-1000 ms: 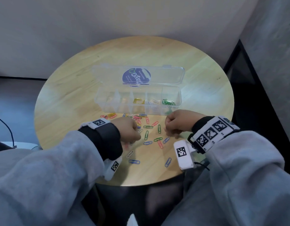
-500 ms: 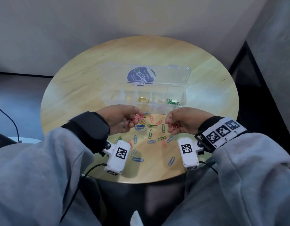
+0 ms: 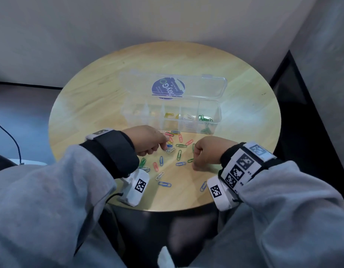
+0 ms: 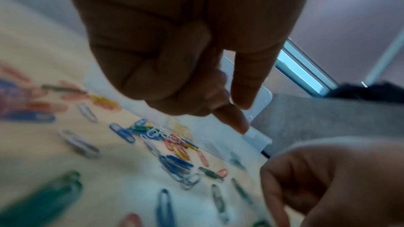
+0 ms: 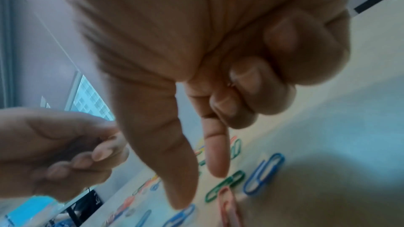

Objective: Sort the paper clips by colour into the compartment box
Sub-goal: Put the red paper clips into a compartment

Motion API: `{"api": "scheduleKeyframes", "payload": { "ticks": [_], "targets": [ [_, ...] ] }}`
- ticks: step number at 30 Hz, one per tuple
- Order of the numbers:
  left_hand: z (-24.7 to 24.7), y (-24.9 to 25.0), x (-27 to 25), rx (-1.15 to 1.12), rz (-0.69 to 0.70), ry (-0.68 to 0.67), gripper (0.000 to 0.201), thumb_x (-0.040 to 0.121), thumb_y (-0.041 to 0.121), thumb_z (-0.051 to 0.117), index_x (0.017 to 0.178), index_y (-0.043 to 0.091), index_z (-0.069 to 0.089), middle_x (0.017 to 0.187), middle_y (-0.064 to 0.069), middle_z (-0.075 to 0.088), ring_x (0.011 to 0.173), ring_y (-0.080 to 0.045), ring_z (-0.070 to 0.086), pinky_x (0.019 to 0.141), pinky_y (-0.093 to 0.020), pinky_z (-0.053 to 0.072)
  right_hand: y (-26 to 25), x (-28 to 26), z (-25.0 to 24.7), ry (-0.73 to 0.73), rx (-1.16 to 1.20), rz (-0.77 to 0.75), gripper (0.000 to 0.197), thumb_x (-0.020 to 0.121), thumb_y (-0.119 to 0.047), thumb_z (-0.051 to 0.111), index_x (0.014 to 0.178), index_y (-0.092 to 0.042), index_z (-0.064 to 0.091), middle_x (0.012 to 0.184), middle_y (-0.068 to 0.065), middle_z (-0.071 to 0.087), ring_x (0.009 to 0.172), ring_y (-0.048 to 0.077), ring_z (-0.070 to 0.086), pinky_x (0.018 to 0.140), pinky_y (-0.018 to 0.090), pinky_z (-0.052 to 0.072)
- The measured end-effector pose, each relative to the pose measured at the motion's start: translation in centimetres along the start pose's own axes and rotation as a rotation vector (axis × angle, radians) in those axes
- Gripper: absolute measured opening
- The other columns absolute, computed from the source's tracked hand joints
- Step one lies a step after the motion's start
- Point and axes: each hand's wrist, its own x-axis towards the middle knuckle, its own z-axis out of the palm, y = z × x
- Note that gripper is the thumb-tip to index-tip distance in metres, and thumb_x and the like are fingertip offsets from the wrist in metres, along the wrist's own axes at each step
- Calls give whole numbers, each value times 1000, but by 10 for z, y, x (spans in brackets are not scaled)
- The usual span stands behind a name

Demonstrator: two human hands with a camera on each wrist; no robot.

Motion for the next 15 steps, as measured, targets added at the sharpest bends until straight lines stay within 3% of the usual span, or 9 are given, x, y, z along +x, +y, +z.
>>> {"api": "scheduleKeyframes", "payload": {
  "ticks": [4,7,12,15],
  "targets": [
    [-1,-5,-5,460,94,93,11,83,34,65,82,24,66,67,9,52,69,-12,49,61,-21,38,-4,3,10,35,-141,63,16,76,-27,67,83,-13,65,85,3,67,80,21,63,72,30,52],
    [8,-7,-5,696,92,82,19,79,29,71,97,26,66,77,11,52,79,-11,48,51,-17,29,-4,7,14,37,-212,79,15,78,-29,64,81,-14,63,76,3,62,68,20,57,62,27,47],
    [18,-12,1,855,102,35,17,82,22,68,99,22,64,107,4,64,82,-13,47,48,-19,25,-8,8,18,64,-291,44,12,86,-23,55,78,-14,56,77,4,54,66,20,50,52,22,38],
    [21,-9,3,895,111,21,16,85,25,66,100,20,65,112,1,64,85,-13,47,48,-18,25,-8,7,16,30,-210,43,7,81,-16,56,75,-14,54,70,3,51,61,19,46,54,22,38]
  ]
}}
